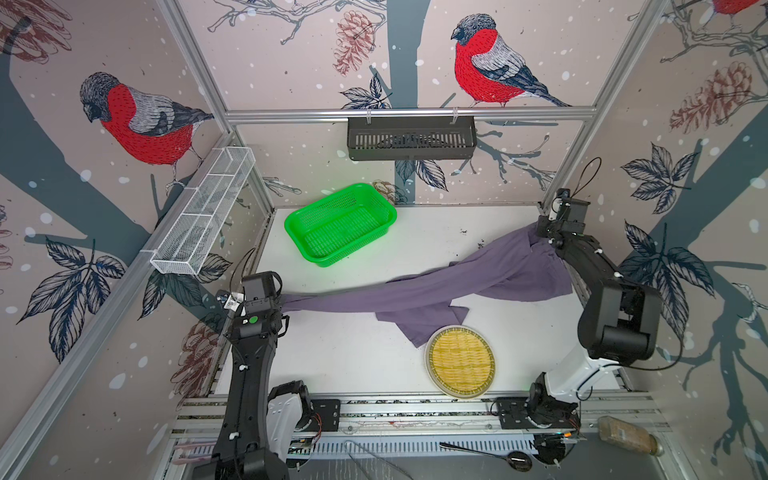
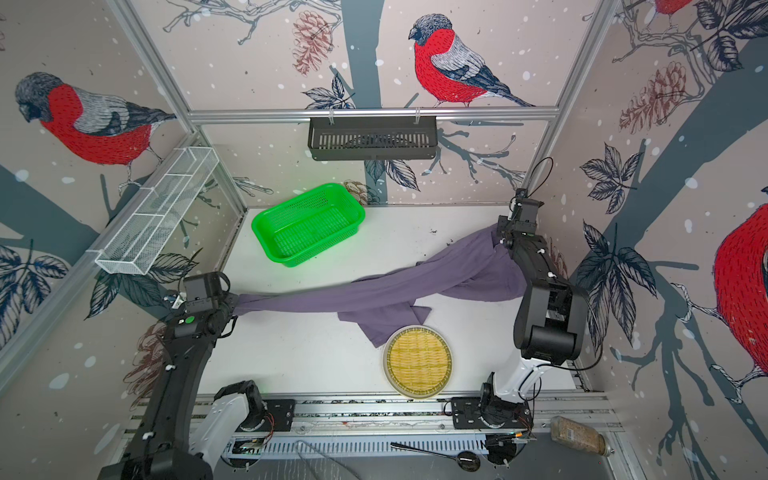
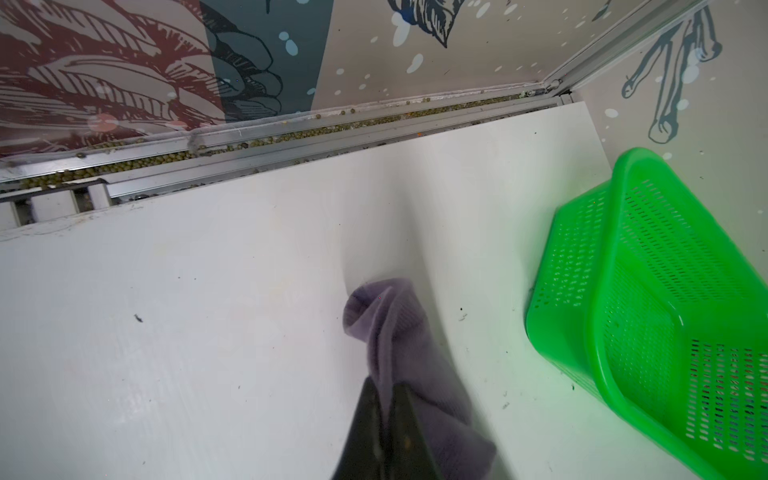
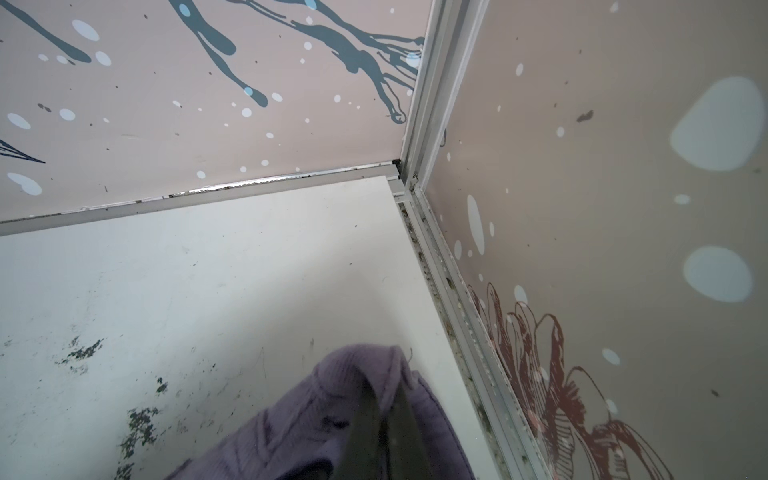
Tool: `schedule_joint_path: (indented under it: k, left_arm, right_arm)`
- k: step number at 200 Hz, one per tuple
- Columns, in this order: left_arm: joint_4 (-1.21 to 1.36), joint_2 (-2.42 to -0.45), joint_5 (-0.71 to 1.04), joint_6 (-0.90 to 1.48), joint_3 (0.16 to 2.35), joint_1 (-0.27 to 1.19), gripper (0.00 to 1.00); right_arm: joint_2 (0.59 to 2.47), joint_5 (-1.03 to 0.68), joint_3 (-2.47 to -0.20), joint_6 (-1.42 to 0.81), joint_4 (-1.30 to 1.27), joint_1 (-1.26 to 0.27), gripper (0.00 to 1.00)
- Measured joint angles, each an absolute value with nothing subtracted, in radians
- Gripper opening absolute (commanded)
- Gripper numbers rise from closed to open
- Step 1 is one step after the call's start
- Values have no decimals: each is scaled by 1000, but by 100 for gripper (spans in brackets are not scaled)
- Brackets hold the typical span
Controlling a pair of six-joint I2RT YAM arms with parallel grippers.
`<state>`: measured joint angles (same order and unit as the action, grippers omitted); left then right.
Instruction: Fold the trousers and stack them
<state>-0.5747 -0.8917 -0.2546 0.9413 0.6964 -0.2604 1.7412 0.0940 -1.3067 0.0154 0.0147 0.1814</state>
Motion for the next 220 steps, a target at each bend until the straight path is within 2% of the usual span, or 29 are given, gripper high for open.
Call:
schedule_joint_path:
  k: [83,170,220]
  left_arm:
    - [-371,-1177,-102,839,750,-384,0]
    - [-320,-1491,5,740,923,-402,0]
    - [-291,-1568,54,702,970,-402,0]
  right_arm:
    - [2033,105,-1559,26,64,147,3]
    - [2114,36,-1652,23,38,162,4]
    - [2216,25,-1736,21,52,162,4]
